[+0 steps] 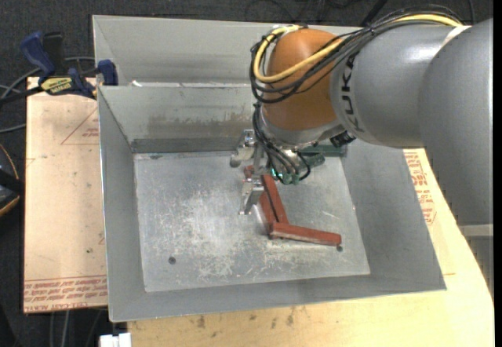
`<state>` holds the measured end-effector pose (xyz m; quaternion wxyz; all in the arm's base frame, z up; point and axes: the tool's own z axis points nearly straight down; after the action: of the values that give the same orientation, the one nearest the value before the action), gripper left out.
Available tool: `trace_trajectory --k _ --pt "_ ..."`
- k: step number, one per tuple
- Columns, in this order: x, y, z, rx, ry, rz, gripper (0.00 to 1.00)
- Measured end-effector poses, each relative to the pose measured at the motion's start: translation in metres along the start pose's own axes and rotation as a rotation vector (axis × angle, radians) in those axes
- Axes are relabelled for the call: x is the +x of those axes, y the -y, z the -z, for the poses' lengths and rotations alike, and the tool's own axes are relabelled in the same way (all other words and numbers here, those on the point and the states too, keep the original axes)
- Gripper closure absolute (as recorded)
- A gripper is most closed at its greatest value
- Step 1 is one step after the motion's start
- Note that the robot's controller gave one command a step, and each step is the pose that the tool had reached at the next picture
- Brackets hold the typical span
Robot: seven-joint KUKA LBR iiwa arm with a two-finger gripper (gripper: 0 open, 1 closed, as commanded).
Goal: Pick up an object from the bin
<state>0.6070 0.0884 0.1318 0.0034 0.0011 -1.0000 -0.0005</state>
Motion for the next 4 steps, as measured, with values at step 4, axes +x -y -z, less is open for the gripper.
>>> trace_trajectory --k 4 --pt "-0.009 0.065 -0.029 0.002 0.009 0.646 0.00"
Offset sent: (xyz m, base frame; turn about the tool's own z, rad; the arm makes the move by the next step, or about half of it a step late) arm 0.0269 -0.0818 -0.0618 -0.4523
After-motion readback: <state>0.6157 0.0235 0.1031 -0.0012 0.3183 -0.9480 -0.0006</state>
